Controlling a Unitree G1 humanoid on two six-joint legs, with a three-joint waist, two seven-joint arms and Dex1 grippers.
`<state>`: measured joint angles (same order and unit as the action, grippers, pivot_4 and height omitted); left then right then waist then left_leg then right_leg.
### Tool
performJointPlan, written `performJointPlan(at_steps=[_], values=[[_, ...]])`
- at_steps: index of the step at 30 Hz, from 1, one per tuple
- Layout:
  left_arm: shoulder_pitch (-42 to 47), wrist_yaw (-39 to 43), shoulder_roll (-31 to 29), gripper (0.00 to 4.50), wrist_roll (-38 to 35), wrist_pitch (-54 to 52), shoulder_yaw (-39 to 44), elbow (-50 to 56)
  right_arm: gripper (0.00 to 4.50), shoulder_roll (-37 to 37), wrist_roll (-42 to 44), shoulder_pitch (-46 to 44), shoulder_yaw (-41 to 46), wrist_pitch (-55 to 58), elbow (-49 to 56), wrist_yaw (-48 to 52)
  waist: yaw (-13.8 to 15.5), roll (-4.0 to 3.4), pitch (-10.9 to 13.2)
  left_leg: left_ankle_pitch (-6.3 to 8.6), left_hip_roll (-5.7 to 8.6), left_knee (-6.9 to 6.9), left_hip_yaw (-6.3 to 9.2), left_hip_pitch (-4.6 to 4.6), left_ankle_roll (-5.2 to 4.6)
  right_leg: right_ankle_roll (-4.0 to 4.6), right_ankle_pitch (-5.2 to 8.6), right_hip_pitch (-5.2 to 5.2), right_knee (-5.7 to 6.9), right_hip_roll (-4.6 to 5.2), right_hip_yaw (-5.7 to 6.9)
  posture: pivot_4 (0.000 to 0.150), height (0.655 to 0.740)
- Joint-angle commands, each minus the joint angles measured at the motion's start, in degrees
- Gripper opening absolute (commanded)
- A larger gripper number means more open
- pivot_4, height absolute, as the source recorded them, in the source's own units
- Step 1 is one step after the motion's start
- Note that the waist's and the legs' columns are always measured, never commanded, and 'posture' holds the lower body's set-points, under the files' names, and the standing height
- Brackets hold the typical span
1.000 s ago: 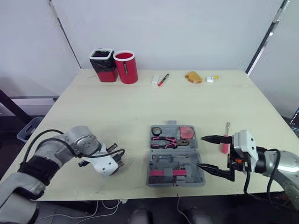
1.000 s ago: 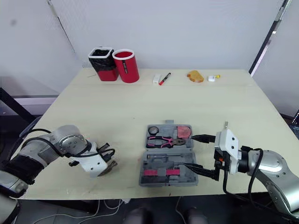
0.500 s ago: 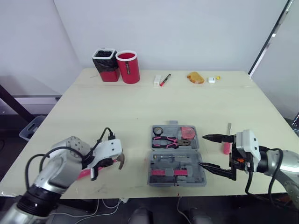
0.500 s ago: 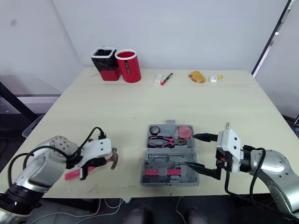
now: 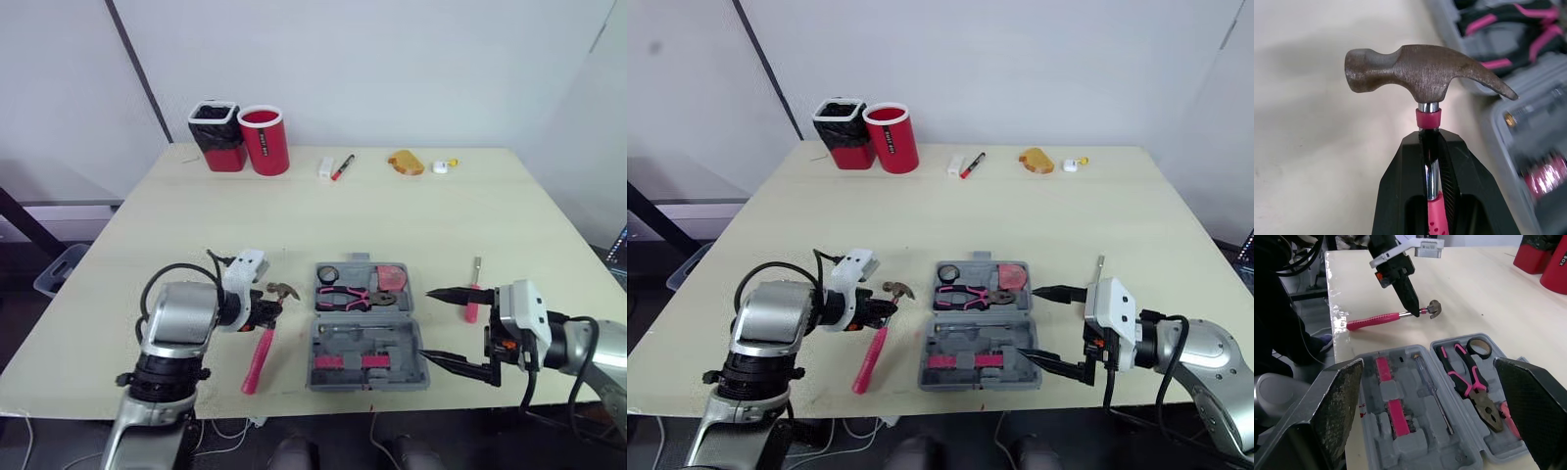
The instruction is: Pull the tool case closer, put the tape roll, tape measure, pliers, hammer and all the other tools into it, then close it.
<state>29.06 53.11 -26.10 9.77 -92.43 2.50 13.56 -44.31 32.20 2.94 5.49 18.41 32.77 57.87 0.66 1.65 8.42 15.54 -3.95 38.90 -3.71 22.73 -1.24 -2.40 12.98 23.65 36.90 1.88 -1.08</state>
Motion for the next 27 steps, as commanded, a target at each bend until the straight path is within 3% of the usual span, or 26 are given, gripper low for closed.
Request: performJointPlan(at_steps=[1, 10, 12, 14, 15, 19, 22, 27], values=[[2.1, -4.5, 0.3, 0.04, -1.4, -0.1, 1.1, -1.7, 4.50, 0.0, 0.2, 0.2, 1.7, -1.4, 1.7, -0.4, 0.0, 0.00, 0.0, 0.00, 0.00, 0.00, 0.00, -0.01, 0.00, 0.00, 0.00, 0.00, 0.00, 0.00, 0.00, 0.150, 0.7400], [1.7, -13.8, -0.5, 0.04, -7.6, -0.1, 0.5, -4.3, 4.50, -0.1, 0.2, 0.8, 1.5, -1.6, 2.5, -1.0, 0.0, 0.00, 0.0, 0.00, 0.00, 0.00, 0.00, 0.00, 0.00, 0.00, -0.01, 0.00, 0.00, 0.00, -0.01, 0.150, 0.7400], [0.2, -16.2, -1.3, 0.90, -8.2, -0.1, -0.1, -2.7, 4.50, -0.1, 0.2, 0.8, 1.5, -1.7, 2.3, -0.9, -0.1, 0.00, 0.0, 0.00, 0.00, 0.00, 0.00, -0.01, 0.00, 0.00, -0.01, 0.00, 0.00, 0.01, -0.01, 0.150, 0.7400], [-0.9, -17.6, -1.2, 1.35, -9.5, -0.1, 0.4, -1.3, 4.50, -0.1, 0.2, 0.7, 1.5, -1.7, 2.1, -0.8, -0.2, 0.00, 0.0, 0.00, 0.00, 0.00, -0.02, -0.02, 0.00, 0.00, -0.01, 0.00, 0.00, 0.01, -0.04, 0.150, 0.7400], [-1.5, -18.0, -1.2, 2.02, -10.2, -0.1, 0.8, -0.3, 4.50, -0.1, 0.3, 0.7, 1.5, -1.7, 2.0, -0.8, -0.1, 0.00, 0.0, 0.00, 0.00, 0.00, -0.01, -0.02, 0.00, 0.00, -0.01, 0.00, 0.00, 0.01, -0.04, 0.150, 0.7400], [-5.3, -18.0, -0.7, 3.95, -14.4, -0.1, 6.3, 6.9, 4.50, -0.4, 0.6, 1.2, 2.1, -1.8, 1.8, -0.6, 0.1, 0.01, 0.0, 0.00, 0.00, 0.00, -0.02, 0.00, 0.00, 0.01, 0.00, 0.00, 0.01, 0.03, -0.04, 0.150, 0.7400], [-13.6, -15.9, -2.7, 3.95, -18.0, 5.5, 9.5, 17.4, 4.50, -0.6, 0.8, 1.5, 2.7, -1.7, 1.6, -0.5, -0.4, 0.00, 0.0, 0.00, 0.00, 0.00, -0.05, 0.02, 0.01, 0.04, 0.01, 0.02, -0.01, 0.04, -0.08, 0.150, 0.7400], [-25.3, -17.2, 1.6, 3.95, -21.2, 17.8, 15.5, 24.5, 4.50, -0.6, 0.8, 1.5, 3.1, -1.6, 1.3, -0.4, -0.1, 0.00, 0.0, 0.00, -0.01, -0.03, -0.14, -0.07, 0.01, 0.23, 0.11, 0.00, 0.00, 0.08, -0.17, 0.150, 0.7400]])
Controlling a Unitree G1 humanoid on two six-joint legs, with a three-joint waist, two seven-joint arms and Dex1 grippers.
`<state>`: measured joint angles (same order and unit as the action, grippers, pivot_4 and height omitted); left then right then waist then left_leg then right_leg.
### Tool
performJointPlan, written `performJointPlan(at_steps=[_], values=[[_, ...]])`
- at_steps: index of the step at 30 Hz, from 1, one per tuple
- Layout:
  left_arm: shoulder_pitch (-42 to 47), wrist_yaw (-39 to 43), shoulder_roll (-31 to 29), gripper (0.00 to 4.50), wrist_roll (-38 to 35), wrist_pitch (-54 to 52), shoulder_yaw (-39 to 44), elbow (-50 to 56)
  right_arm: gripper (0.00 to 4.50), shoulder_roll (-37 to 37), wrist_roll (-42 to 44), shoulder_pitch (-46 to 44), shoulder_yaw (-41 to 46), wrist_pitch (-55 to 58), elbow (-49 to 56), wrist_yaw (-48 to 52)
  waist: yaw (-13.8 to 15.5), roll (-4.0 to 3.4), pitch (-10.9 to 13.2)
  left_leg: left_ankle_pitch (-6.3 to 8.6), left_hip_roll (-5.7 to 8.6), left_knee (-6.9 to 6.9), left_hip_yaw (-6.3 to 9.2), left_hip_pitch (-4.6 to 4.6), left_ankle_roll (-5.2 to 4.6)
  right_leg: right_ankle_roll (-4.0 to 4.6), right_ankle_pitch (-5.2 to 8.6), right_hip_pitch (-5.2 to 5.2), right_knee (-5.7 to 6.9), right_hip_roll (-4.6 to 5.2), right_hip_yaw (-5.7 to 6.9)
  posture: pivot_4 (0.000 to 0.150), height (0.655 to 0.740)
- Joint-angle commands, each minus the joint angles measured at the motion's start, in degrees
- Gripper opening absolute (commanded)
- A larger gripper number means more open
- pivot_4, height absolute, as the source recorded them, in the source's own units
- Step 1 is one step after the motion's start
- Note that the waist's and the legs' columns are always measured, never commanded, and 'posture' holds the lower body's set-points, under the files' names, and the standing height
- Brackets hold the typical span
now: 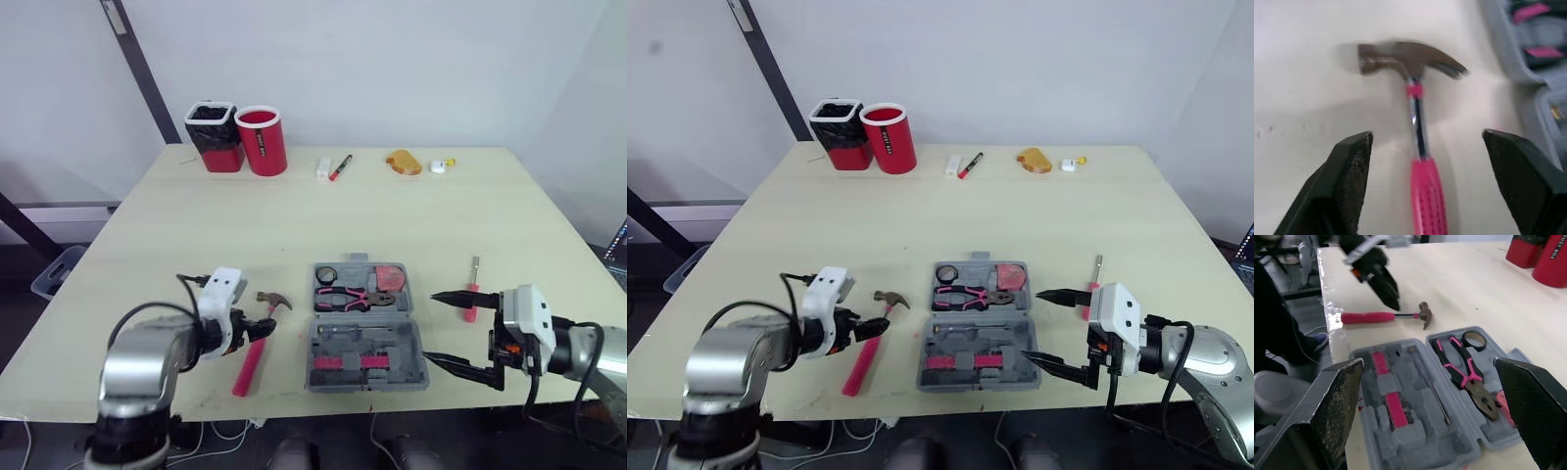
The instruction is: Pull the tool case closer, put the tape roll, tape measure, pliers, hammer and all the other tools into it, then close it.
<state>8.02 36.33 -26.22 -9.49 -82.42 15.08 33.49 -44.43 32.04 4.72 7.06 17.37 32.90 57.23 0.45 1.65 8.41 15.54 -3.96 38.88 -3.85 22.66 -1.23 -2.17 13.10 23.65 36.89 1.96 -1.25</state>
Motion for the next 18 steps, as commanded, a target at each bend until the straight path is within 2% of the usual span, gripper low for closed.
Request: performJointPlan(at_steps=[1, 3, 7, 11, 18], values=[[-6.3, -1.1, 2.3, 3.95, -1.4, 12.9, 1.7, 4.7, 4.50, -0.5, 0.9, -0.3, 1.7, -0.5, 1.0, 0.2, 0.4, 0.03, 0.0, 0.00, 0.00, 0.00, -0.05, -0.03, 0.00, 0.00, 0.00, 0.00, 0.00, 0.03, -0.03, 0.150, 0.7400], [-7.7, -4.9, 3.2, 3.95, 0.8, 19.7, -1.4, 3.4, 4.50, -0.7, 1.2, -0.3, 1.9, -0.2, 0.9, 0.5, 0.6, 0.06, 0.0, 0.00, 0.02, 0.02, -0.04, -0.06, 0.00, 0.01, 0.00, -0.04, 0.00, 0.04, 0.00, 0.150, 0.7400], [-6.2, -12.5, 6.7, 3.95, 3.6, 22.0, -4.6, -1.3, 4.50, -1.4, 1.8, -0.2, 2.1, 0.3, 1.0, 1.4, 0.6, 0.08, -0.1, -0.01, 0.15, 0.07, 0.02, -0.05, -0.01, 0.00, 0.00, -0.13, 0.00, 0.04, -0.12, 0.150, 0.7400], [-4.3, -16.3, 9.7, 3.95, 4.0, 24.8, -7.8, -6.5, 4.50, -2.1, 2.2, -2.0, 2.2, 0.9, 0.1, 1.9, 0.1, 0.08, -0.1, 0.00, 0.16, 0.07, 0.01, -0.06, -0.01, -0.01, 0.00, -0.11, 0.00, 0.00, -0.16, 0.150, 0.7400], [-2.6, -20.1, 11.4, 3.95, 4.4, 29.3, -10.3, -13.0, 4.50, -3.6, 3.0, -3.5, 3.0, 1.6, -0.5, 3.1, 0.3, 0.09, -0.1, 0.00, 0.16, 0.07, 0.07, -0.04, -0.01, -0.01, 0.00, -0.12, 0.00, -0.02, -0.14, 0.150, 0.7400]])
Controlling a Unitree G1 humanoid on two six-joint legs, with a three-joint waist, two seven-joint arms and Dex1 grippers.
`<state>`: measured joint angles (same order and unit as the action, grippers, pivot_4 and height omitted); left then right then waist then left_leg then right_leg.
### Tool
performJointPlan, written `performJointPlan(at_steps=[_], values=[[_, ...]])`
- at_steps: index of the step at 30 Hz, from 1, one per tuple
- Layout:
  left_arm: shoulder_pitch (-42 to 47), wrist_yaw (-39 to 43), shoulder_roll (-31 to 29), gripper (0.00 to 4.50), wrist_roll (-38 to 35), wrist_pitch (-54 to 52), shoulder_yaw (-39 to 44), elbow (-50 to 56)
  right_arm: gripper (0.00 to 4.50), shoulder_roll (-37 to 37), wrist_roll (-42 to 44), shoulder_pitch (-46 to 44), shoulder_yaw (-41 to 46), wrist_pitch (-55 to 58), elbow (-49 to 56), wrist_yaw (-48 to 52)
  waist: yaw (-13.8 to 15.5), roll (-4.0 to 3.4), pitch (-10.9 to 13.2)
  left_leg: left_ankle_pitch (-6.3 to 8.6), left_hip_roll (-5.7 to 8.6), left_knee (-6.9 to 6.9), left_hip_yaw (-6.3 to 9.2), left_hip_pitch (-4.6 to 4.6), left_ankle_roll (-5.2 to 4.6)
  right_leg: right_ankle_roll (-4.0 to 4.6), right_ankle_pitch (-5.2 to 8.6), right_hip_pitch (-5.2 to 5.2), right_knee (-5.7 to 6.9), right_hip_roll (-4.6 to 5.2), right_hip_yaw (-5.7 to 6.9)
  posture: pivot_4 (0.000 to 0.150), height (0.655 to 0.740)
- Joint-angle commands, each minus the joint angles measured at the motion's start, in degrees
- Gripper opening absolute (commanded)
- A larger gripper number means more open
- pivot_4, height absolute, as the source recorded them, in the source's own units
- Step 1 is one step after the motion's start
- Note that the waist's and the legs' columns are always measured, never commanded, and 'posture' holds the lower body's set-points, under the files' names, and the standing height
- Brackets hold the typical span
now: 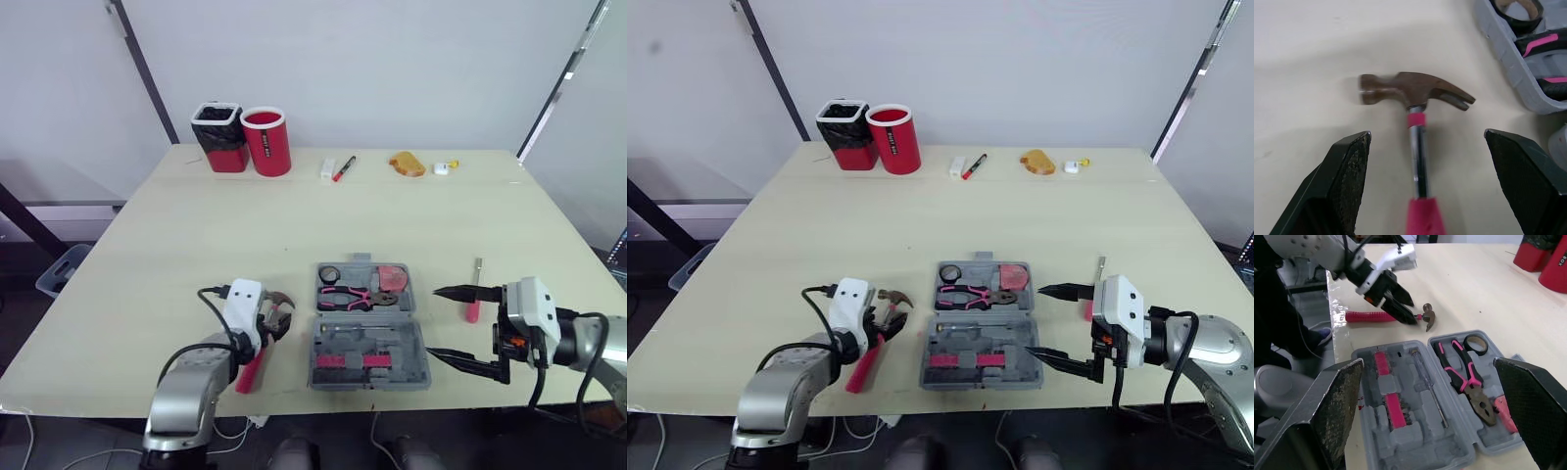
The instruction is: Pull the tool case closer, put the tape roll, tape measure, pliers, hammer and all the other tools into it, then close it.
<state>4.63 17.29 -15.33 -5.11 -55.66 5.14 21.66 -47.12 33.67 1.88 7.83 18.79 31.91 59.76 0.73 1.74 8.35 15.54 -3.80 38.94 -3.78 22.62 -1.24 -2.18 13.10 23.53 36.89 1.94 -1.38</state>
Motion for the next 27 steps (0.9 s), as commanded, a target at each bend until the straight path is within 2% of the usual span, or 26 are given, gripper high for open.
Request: performJointPlan(at_steps=[1, 11, 12, 13, 15, 20, 27], values=[[0.9, -1.4, 0.4, 3.95, 0.2, 3.3, -0.7, -1.9, 4.50, -1.0, 1.4, -0.7, 2.3, 0.2, 0.5, 0.6, 0.0, 0.00, 0.0, 0.00, 0.00, 0.00, 0.00, 0.00, 0.00, 0.00, 0.00, 0.00, 0.00, 0.00, 0.00, 0.150, 0.7400], [5.1, -4.4, 2.1, 3.95, 0.1, 6.4, -1.6, -9.6, 4.50, -0.3, 2.7, -1.1, 2.0, 0.3, 2.3, -0.8, 0.1, -0.02, 0.0, 0.00, 0.03, 0.00, 0.05, 0.01, 0.00, 0.00, 0.00, -0.01, 0.00, 0.01, 0.04, 0.150, 0.7400], [5.2, -4.5, 2.2, 3.45, 0.0, 6.4, -1.6, -10.0, 4.50, -0.3, 2.7, -1.0, 2.0, 0.3, 2.4, -0.9, 0.1, -0.02, 0.0, 0.00, 0.03, 0.00, 0.05, 0.01, 0.00, -0.01, 0.00, -0.01, 0.00, 0.01, 0.04, 0.150, 0.7400], [5.2, -4.7, 2.4, 3.23, -0.3, 6.0, -1.5, -10.0, 4.50, -0.3, 2.6, -1.0, 2.0, 0.3, 2.4, -0.9, 0.1, -0.02, 0.0, 0.00, 0.03, 0.00, 0.05, 0.01, 0.00, -0.01, -0.01, -0.01, 0.00, 0.01, 0.04, 0.150, 0.7400], [4.9, -4.9, 2.9, 2.12, -0.9, 5.3, -1.2, -9.7, 4.50, -0.4, 2.5, -0.9, 2.1, 0.2, 2.4, -1.0, 0.1, -0.02, 0.0, 0.00, 0.03, 0.00, 0.05, 0.02, 0.00, -0.01, -0.01, -0.01, 0.00, 0.01, 0.04, 0.150, 0.7400], [2.7, -4.7, 2.2, 0.03, -1.2, 5.4, -0.9, -8.4, 4.50, -0.4, 2.1, -0.7, 2.1, -0.1, 2.1, -1.2, 0.0, -0.04, 0.0, 0.00, 0.05, 0.00, 0.04, 0.02, 0.00, -0.01, 0.00, -0.01, 0.00, 0.02, 0.02, 0.150, 0.7400], [0.9, -3.5, 0.9, 0.04, -2.3, 7.8, -0.1, -8.0, 4.50, -0.2, 1.8, -0.7, 1.7, -0.3, 1.6, -1.3, 0.0, -0.07, 0.0, 0.00, 0.05, 0.00, 0.04, 0.02, 0.00, -0.01, 0.00, -0.01, 0.00, 0.02, 0.02, 0.150, 0.7400]])
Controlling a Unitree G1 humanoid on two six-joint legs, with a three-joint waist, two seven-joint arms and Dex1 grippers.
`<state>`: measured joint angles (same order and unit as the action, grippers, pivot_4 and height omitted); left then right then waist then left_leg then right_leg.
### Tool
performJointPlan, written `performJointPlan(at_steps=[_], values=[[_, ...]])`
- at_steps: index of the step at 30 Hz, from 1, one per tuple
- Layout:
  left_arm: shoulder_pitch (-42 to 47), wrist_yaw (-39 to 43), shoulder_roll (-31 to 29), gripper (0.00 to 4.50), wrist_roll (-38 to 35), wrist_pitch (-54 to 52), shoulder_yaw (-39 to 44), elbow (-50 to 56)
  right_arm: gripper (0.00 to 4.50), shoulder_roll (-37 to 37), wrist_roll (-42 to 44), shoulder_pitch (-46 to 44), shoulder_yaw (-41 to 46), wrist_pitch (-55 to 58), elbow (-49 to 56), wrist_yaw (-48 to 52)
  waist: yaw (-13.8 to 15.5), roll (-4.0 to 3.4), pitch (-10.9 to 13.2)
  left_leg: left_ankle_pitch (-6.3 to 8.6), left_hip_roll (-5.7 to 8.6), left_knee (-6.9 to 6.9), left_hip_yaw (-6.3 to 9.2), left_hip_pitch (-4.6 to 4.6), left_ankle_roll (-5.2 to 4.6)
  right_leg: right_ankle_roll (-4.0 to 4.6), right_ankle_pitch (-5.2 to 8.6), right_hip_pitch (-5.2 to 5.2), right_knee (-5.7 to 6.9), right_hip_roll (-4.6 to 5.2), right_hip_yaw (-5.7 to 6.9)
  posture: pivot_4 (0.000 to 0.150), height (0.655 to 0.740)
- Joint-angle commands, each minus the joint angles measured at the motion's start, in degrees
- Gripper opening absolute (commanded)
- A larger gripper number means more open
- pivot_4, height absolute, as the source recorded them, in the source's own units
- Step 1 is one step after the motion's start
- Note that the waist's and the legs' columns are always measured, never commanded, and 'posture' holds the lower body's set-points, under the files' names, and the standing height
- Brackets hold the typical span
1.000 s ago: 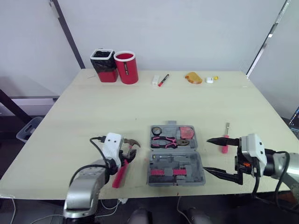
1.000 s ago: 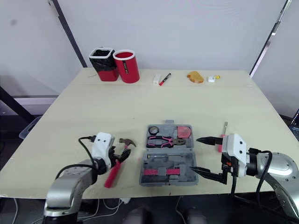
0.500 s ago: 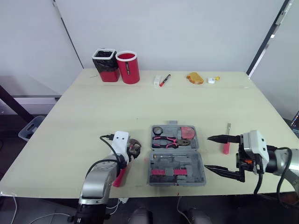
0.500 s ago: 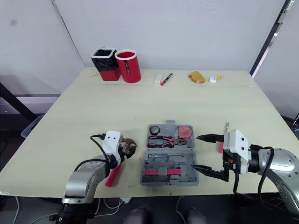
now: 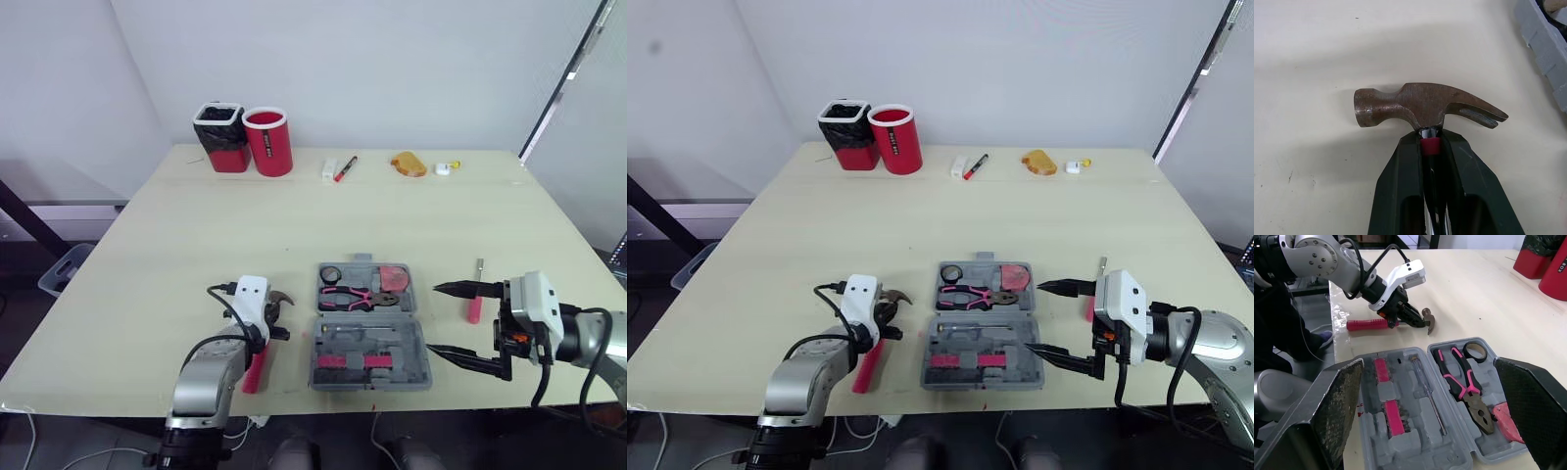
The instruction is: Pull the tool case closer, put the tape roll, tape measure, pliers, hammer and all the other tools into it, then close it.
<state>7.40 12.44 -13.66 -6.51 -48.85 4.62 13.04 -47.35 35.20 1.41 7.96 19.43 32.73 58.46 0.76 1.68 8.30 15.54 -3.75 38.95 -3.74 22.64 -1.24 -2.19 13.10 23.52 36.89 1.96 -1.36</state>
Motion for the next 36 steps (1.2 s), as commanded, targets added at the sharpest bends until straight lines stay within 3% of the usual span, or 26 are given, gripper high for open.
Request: performJointPlan(at_steps=[1, 6, 12, 16, 19, 22, 25, 30, 36], values=[[-2.3, 2.0, -1.4, 0.04, -1.3, 1.5, 0.7, 0.9, 4.50, 0.1, 0.2, -0.2, 1.5, -1.0, 0.7, 0.0, -0.1, -0.01, 0.0, 0.00, 0.00, 0.00, 0.00, 0.00, 0.00, 0.00, 0.00, 0.00, 0.00, 0.00, 0.00, 0.150, 0.7400], [-3.5, 10.1, -6.6, 0.04, -7.3, 3.3, 3.9, 6.0, 4.50, 0.6, 0.1, -0.2, 1.7, -1.1, 0.8, -0.2, -0.2, -0.01, 0.0, 0.00, -0.01, -0.03, 0.00, -0.01, 0.00, 0.01, 0.01, 0.03, 0.00, 0.00, 0.00, 0.150, 0.7400], [0.1, 30.1, -22.3, 0.04, -18.7, 2.1, 5.3, 11.6, 4.50, 1.1, -0.3, 0.6, 2.3, -1.8, 0.5, -0.2, 0.1, 0.06, 0.1, 0.00, -0.02, -0.03, 0.05, 0.10, 0.00, 0.02, 0.01, 0.11, -0.03, 0.04, 0.10, 0.150, 0.7400], [7.0, 40.2, -30.1, 0.04, -22.3, 2.0, 1.3, 10.0, 4.50, 1.1, -0.6, 2.3, 3.4, -2.7, 0.2, 0.1, 0.2, 0.03, 0.1, 0.00, 0.00, -0.03, -0.02, 0.14, 0.00, 0.01, 0.01, 0.10, -0.10, 0.09, 0.10, 0.150, 0.7400], [15.7, 49.6, -34.4, 0.04, -20.5, 4.7, -8.0, 9.0, 4.50, 0.4, -1.1, 6.0, 6.1, -3.6, 0.5, 1.1, 0.2, 0.04, 0.1, 0.00, 0.01, -0.04, -0.07, 0.11, 0.00, -0.01, 0.02, 0.10, -0.09, 0.06, 0.06, 0.150, 0.7400], [22.3, 53.7, -35.2, 0.04, -18.0, 4.6, -16.9, 8.7, 4.50, -0.6, -1.1, 10.7, 10.4, -4.2, 1.0, 2.5, 0.6, 0.03, 0.1, 0.00, 0.07, -0.05, 0.04, 0.17, 0.00, -0.03, 0.04, 0.08, -0.10, 0.00, 0.05, 0.150, 0.7400], [25.4, 52.5, -32.8, 0.04, -18.4, 1.3, -21.0, 9.8, 4.50, -0.9, -1.2, 14.8, 15.0, -4.3, 2.0, 3.0, 0.0, 0.02, 0.1, 0.00, 0.10, -0.05, -0.04, 0.16, 0.00, -0.09, 0.07, 0.08, -0.11, 0.00, -0.10, 0.150, 0.7400], [26.7, 46.9, -26.9, 0.04, -18.7, -3.8, -24.1, 11.5, 4.50, -0.6, -0.2, 20.4, 20.6, -3.2, 5.0, 2.5, -0.1, -0.01, 0.1, 0.00, 0.09, -0.05, 0.04, 0.12, -0.01, -0.21, 0.14, 0.09, -0.06, -0.08, -0.14, 0.150, 0.7400], [30.3, 38.9, -18.5, 0.04, -12.2, -6.7, -33.9, 10.1, 4.50, 0.0, -0.6, 22.9, 22.3, -3.1, 5.1, 1.8, 0.2, 0.00, 0.1, 0.00, 0.22, -0.02, 0.16, 0.13, -0.01, -0.29, 0.19, 0.00, -0.06, -0.11, -0.27, 0.150, 0.7400]])
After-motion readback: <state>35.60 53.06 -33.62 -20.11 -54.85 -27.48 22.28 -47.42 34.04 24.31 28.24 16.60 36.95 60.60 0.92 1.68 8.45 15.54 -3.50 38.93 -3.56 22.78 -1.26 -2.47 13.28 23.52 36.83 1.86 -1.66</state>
